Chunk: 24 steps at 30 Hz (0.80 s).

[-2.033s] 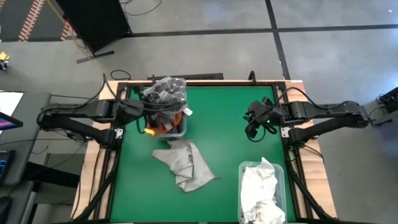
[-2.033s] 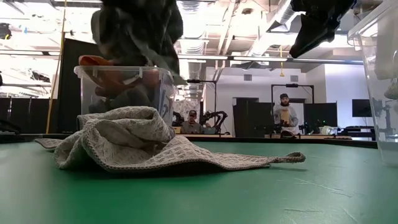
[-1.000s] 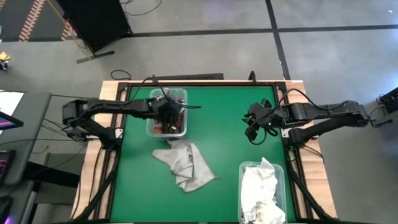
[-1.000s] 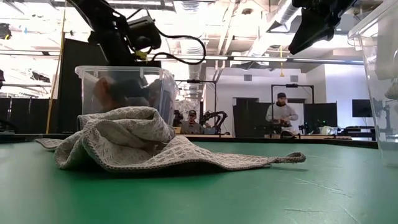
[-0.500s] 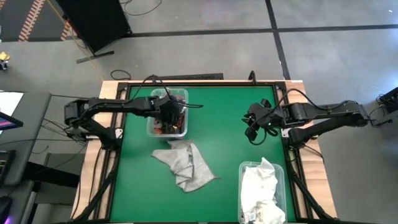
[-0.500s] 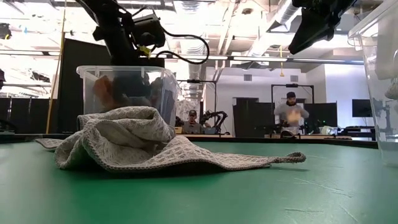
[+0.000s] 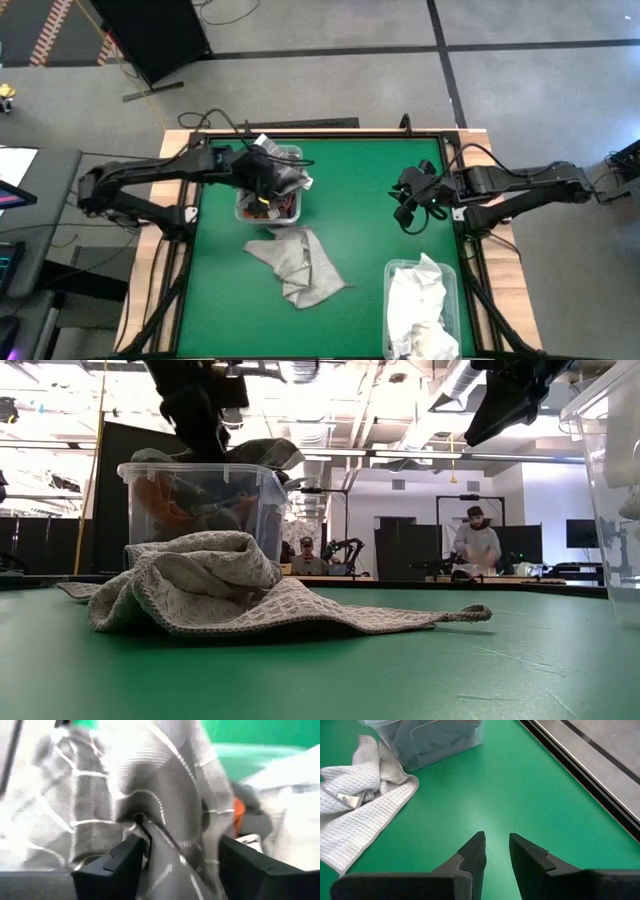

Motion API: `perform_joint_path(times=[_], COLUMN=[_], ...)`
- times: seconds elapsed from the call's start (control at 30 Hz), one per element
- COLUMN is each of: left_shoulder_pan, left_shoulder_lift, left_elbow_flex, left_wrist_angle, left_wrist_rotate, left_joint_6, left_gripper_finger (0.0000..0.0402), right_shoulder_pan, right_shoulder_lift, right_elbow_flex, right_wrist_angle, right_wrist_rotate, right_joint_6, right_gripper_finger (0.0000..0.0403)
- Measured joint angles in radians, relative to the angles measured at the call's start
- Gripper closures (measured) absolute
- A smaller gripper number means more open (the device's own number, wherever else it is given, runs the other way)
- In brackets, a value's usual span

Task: Sort towels by color in basket
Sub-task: Put the gray patterned towel into the top transparent bin, then put the light gray towel into the top transparent bin

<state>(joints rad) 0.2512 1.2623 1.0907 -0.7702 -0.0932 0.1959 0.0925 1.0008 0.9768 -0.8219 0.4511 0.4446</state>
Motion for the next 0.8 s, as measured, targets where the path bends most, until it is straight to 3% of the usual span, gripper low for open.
perform_joint_path(times=[0.4, 0.8], left_shoulder_pan=[-0.055, -0.150], left_shoulder_lift=[-0.186, -0.172], left_elbow_flex=[0.024, 0.017], left_wrist_angle=[0.018, 0.017], left_wrist_rotate=[-0.012, 0.019], left_joint_6=[-0.038, -0.076], left_gripper_finger=[0.0174, 0.0175], right_shoulder_pan=[0.000, 0.000], right_shoulder_lift=[0.000, 0.000], right_elbow_flex=[0.000, 0.000], right_wrist_angle=[0.000, 0.009], right_wrist_rotate=[0.000, 0.000], right_joint_6=[0.000, 0.000], right_gripper_finger=[0.0285, 0.0285])
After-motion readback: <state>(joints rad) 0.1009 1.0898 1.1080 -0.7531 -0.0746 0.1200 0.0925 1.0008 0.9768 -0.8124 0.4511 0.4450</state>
